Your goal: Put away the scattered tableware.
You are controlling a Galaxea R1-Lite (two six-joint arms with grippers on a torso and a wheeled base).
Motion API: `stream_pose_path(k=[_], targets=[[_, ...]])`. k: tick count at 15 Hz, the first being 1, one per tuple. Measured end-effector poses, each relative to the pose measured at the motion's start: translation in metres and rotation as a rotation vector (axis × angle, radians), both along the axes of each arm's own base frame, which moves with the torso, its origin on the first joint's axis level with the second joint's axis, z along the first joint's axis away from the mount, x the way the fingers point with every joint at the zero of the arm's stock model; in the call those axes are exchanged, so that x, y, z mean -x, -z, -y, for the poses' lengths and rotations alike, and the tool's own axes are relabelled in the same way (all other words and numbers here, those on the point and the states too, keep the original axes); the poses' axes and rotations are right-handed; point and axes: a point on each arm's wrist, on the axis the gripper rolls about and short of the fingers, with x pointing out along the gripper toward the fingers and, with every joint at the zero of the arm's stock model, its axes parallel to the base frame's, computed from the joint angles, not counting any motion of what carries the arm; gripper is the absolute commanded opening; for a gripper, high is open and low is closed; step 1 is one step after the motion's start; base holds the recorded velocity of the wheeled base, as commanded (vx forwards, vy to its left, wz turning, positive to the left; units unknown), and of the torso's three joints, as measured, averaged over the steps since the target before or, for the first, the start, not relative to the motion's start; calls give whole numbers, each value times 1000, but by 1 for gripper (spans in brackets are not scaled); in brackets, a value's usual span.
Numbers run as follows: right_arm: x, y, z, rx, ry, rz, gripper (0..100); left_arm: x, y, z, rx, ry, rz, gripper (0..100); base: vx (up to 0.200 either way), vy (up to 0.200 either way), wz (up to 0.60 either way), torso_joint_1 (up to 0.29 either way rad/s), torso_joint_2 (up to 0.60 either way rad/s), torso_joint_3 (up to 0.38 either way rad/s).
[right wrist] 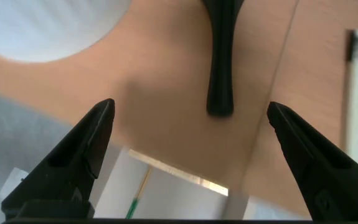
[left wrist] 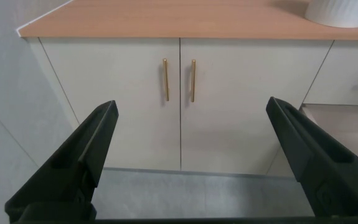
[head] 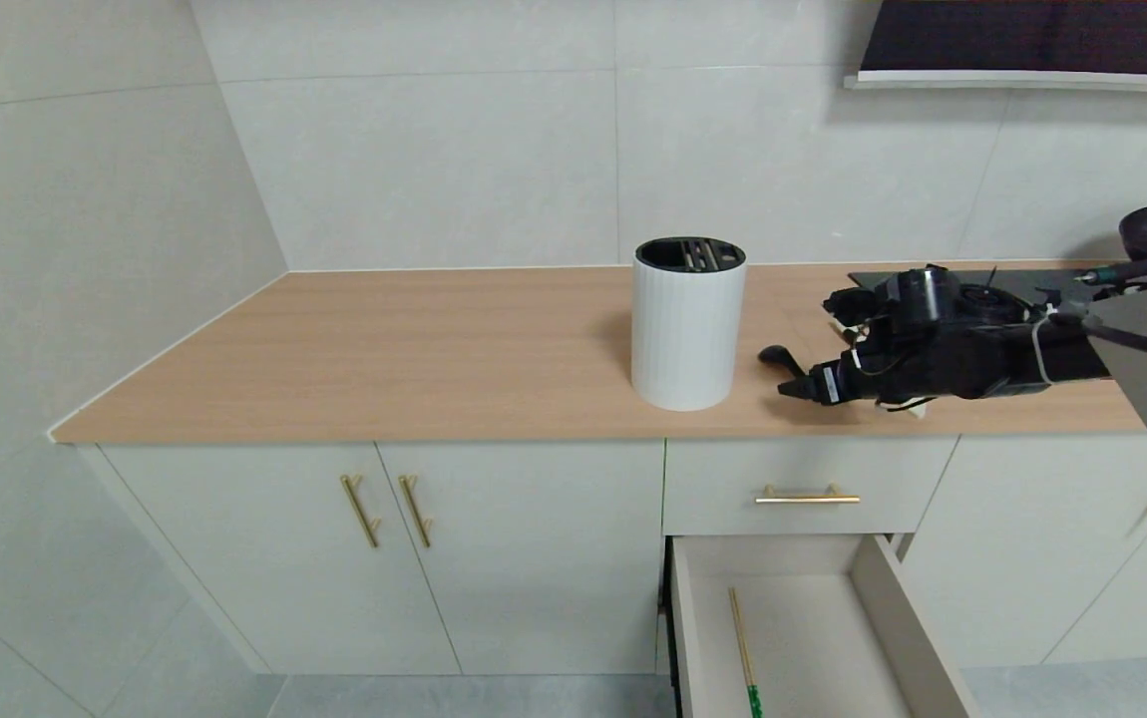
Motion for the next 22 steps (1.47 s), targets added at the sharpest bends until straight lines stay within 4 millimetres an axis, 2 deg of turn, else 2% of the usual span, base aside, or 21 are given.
stream_pose_path(k=[13,14,22], targets=[[-37,37,-3,-51,35,18,100,0,0,0,0,0,1,100,0,0,0,0,0,0],[-38,38,-2,-53,36,17,0,0,0,0,0,0,1,100,0,0,0,0,0,0],[-43,52,-1,-48,42,3,0,0,0,0,0,-1,0,100,0,0,0,0,0,0]])
